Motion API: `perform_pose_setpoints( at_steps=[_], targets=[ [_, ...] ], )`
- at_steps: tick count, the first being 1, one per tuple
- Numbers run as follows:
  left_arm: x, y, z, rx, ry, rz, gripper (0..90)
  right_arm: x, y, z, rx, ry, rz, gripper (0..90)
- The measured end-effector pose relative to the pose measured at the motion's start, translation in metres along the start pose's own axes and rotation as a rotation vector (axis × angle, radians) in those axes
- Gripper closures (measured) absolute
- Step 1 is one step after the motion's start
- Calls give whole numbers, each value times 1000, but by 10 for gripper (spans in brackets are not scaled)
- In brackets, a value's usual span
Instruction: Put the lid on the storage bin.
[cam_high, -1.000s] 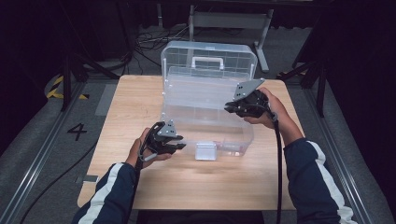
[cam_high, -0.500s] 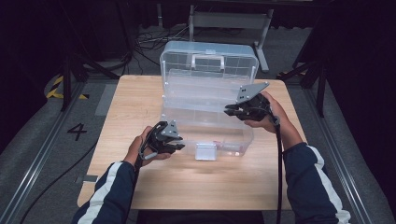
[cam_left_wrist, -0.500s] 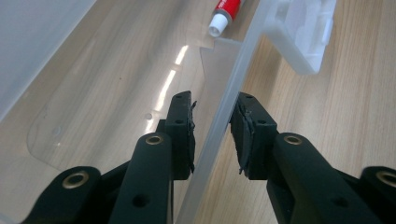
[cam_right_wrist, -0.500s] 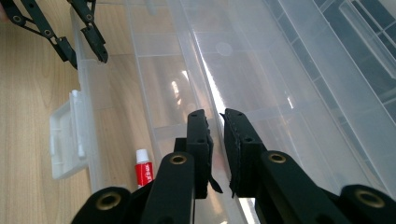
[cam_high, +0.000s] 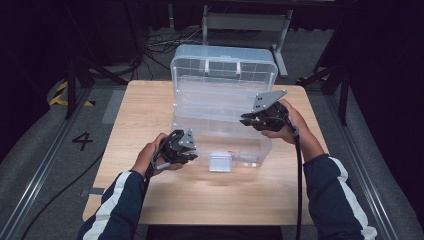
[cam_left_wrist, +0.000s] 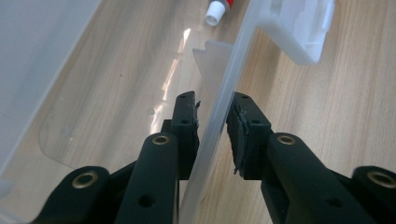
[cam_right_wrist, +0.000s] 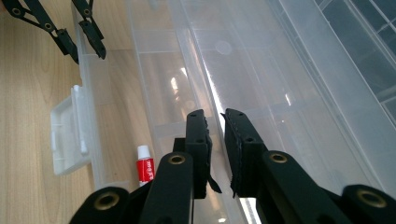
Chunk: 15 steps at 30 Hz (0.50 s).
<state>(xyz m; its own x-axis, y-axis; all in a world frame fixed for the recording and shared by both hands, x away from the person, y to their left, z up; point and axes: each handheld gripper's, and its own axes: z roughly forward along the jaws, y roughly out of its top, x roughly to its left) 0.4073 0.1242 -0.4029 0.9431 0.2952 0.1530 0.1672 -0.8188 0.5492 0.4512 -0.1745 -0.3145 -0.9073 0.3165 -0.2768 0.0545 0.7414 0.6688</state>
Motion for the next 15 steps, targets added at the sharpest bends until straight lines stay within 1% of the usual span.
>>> perform_pose_setpoints(
  at_steps=[1, 4, 7, 11, 12, 14, 15],
  targets=[
    [0, 1, -1, 3, 10, 17, 750, 0, 0, 0, 0, 0, -1, 802],
    [-2, 0, -2, 8, 19, 16, 746, 0, 0, 0, 2, -2, -4, 801],
    [-2, 0, -4, -14, 32, 22, 741, 2, 0, 0, 3, -7, -4, 799],
    [-4, -1, -7, -39, 44, 16, 721, 3, -1, 0, -4, -13, -1, 796],
    [-5, -1, -8, -46, 46, 6, 707, 3, -2, 0, -7, -15, -1, 795],
    [-6, -1, -9, -46, 51, 10, 696, 4, -3, 0, -10, -12, 0, 794],
    [-6, -2, -11, -57, 50, 10, 694, 4, -3, 0, -12, -14, 3, 794]
  ],
)
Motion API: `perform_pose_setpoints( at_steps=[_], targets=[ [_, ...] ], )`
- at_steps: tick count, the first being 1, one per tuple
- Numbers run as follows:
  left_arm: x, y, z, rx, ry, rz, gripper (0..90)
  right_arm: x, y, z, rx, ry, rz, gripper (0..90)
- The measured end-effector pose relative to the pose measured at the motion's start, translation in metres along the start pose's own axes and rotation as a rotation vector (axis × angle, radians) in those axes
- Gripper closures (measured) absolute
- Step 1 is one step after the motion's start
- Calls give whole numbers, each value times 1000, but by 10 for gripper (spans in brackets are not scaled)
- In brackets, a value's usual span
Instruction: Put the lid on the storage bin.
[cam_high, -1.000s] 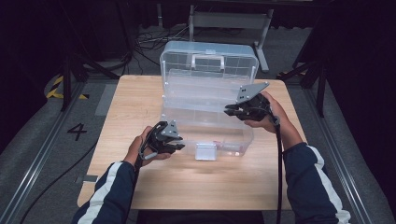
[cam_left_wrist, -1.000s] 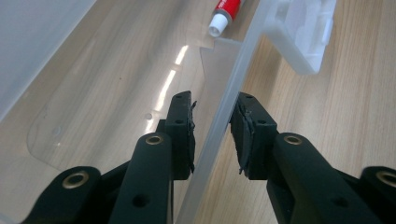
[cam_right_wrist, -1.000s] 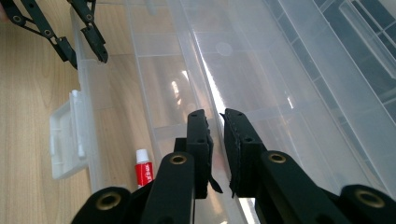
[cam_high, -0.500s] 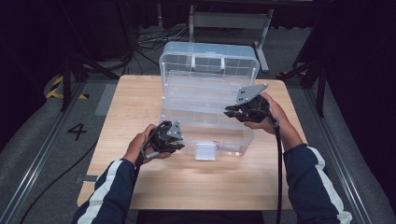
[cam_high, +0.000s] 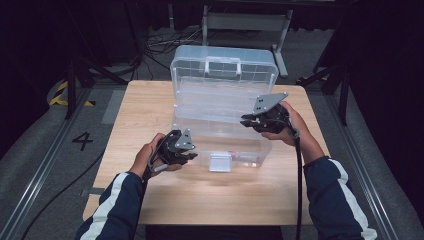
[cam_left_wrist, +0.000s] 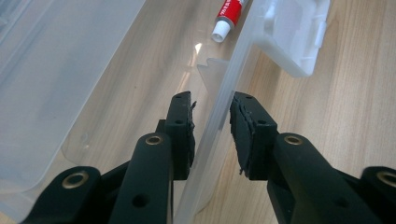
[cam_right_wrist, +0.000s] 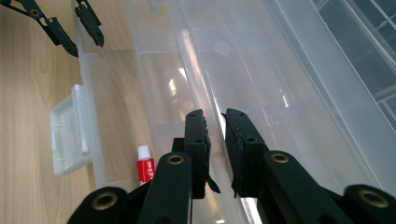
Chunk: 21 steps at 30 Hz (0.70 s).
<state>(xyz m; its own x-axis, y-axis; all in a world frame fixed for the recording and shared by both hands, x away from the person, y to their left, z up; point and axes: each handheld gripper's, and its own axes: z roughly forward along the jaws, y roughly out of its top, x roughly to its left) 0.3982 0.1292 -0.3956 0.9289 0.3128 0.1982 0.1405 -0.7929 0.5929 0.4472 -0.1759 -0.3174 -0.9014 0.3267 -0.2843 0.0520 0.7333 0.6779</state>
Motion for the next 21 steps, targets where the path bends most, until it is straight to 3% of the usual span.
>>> perform_pose_setpoints(
  at_steps=[4, 21],
  targets=[
    [0, 0, -10, -75, -5, -19, 707, 1, -3, 0, -10, 3, 4, 792],
    [-1, -4, -20, -102, 21, -17, 838, 6, -9, 0, -44, -11, 10, 782]
  ],
)
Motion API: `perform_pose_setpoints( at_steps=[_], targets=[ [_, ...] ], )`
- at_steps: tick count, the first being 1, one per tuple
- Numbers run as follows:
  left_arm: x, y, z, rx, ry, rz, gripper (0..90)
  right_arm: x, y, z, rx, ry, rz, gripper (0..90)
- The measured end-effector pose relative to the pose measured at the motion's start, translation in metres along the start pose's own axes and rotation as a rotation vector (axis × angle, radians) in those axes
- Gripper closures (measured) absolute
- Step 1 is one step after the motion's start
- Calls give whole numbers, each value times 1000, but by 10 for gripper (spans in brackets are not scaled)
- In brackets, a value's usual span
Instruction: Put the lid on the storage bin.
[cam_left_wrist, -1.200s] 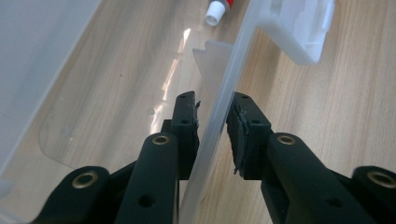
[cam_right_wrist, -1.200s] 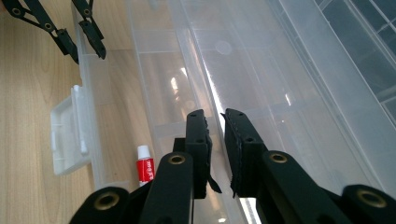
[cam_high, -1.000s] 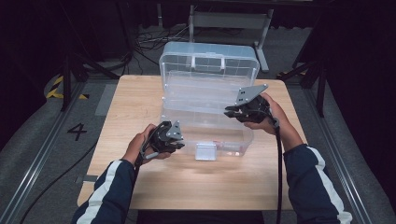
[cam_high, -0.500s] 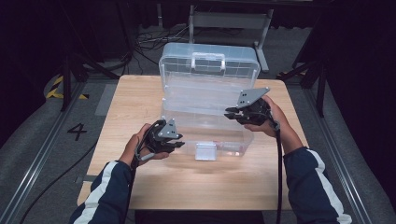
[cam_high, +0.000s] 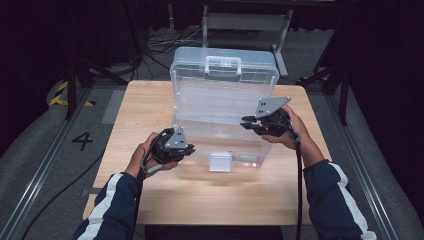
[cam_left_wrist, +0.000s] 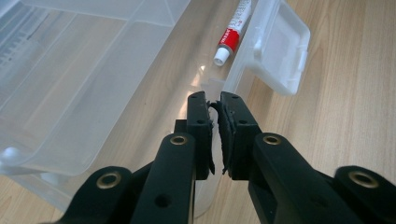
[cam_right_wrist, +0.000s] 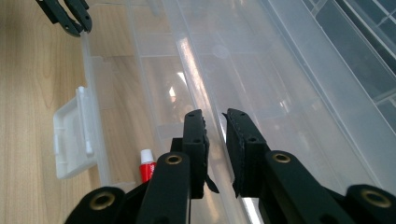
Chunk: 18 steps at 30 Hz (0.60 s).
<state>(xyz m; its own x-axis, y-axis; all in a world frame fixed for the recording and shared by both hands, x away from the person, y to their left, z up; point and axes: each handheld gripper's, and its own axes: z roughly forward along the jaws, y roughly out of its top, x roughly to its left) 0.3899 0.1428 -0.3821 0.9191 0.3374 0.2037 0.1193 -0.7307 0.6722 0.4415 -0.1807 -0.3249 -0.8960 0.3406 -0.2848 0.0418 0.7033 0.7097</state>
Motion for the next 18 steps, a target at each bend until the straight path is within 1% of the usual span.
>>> perform_pose_setpoints(
  at_steps=[1, 2, 5, 6, 7, 8, 9, 12, 13, 15, 18],
  targets=[
    [1, 0, -2, -1, 0, 5, 838, 0, 0, 0, 0, 0, 0, 782],
    [1, -1, -5, -17, 4, 0, 843, 0, -1, 0, -3, 2, 0, 781],
    [2, -2, -10, -27, 11, -4, 852, 0, -1, 0, -7, 1, 0, 781],
    [4, -4, -15, -30, 20, -12, 855, 0, -1, 0, -8, 1, 0, 780],
    [4, -4, -15, -30, 20, -12, 860, 0, -2, 0, -10, 0, 2, 779],
    [6, -8, -20, -31, 33, -21, 865, 0, -2, 0, -12, 0, 3, 779],
    [6, -8, -20, -31, 33, -21, 870, 0, -2, 0, -12, 0, 3, 779],
    [10, -13, -28, -44, 49, -43, 873, 1, -3, 0, -17, -2, 5, 778],
    [11, -14, -30, -50, 54, -44, 878, 1, -3, 0, -18, -3, 4, 778],
    [14, -16, -35, -60, 68, -59, 882, 2, -3, 0, -18, -4, 5, 778],
    [19, -19, -43, -114, 90, -105, 889, 2, -3, 0, -21, -5, 4, 777]
  ],
)
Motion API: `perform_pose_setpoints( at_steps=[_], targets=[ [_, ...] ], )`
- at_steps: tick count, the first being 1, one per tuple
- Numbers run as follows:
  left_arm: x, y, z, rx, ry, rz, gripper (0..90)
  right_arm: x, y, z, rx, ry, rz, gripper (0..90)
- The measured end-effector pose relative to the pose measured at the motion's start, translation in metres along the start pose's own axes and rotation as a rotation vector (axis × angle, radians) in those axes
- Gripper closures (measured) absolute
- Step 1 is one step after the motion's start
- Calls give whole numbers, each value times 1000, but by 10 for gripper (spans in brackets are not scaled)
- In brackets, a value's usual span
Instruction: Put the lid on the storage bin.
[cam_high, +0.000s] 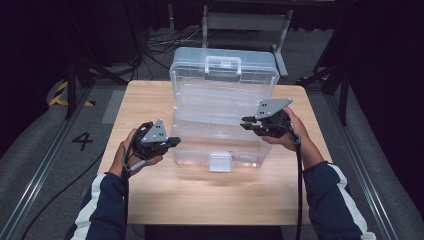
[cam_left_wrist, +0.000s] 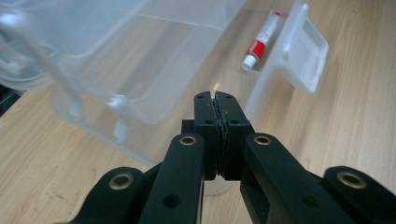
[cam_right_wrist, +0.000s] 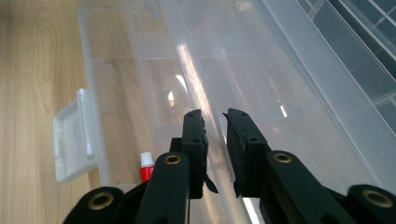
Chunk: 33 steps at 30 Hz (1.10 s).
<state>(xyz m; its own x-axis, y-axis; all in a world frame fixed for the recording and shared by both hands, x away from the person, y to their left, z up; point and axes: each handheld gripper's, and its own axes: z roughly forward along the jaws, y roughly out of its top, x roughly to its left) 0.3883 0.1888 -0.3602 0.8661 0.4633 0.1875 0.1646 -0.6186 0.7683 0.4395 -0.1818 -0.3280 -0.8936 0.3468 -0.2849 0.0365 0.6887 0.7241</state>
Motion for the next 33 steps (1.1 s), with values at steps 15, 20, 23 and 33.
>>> perform_pose_setpoints(
  at_steps=[15, 20, 23, 33],
  targets=[
    [43, 6, -14, -158, 133, -139, 900, 3, 0, 1, 3, 1, -7, 773],
    [54, 19, -8, -171, 158, -153, 900, 5, 0, 1, 7, -3, -11, 773],
    [59, 24, -6, -182, 166, -158, 900, 6, -1, 2, 5, -2, -11, 773],
    [76, 42, -6, -235, 185, -193, 900, 11, -4, 1, 5, -11, -20, 766]
  ],
)
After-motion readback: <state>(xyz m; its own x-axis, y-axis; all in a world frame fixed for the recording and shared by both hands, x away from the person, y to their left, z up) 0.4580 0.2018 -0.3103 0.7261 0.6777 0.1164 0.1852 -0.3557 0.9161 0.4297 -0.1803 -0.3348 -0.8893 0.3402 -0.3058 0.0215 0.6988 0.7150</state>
